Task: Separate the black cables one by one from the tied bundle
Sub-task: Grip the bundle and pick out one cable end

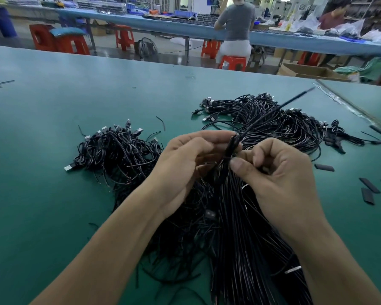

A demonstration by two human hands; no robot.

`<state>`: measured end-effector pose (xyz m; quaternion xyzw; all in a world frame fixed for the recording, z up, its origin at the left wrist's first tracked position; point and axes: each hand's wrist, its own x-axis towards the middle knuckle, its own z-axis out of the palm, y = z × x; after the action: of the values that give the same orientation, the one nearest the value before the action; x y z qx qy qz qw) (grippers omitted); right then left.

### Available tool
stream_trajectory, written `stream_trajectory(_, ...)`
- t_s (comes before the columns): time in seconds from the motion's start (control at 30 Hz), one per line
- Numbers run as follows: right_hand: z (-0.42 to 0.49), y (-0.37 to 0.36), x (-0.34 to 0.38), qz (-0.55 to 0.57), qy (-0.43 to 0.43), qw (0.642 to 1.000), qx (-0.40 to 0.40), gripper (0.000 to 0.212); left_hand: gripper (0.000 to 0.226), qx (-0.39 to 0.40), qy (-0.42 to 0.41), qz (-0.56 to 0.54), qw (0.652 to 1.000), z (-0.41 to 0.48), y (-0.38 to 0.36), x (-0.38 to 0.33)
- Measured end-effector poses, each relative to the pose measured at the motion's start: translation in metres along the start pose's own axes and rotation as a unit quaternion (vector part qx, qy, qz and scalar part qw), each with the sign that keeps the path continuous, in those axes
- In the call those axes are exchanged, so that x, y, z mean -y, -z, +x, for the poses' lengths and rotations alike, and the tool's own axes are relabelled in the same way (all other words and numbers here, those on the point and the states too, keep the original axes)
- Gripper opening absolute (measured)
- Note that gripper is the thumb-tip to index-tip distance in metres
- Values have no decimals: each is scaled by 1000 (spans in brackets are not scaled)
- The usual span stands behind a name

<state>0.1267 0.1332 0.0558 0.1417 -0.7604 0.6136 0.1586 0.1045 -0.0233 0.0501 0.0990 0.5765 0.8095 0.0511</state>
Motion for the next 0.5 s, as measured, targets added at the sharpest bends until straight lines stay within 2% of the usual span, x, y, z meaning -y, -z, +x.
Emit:
stream_trajectory(0.17,1,0,-4,32,-24,999,-10,47,15,9,-32,0,999,-5,-6,-4)
stream_trajectory(0.3,2,0,-9,73,-59,995,-43,49,30,22,-61,-10,998,-7,-7,-2)
stream_trajectory(0.4,3,1,-10,104,-78,988,-83,47,24,36,-64,88,993,-8,-9,4)
stream_trajectory(0.5,4,3,-8,141,-77,984,-79,45,22,59,-68,161,983,-6,-13,16)
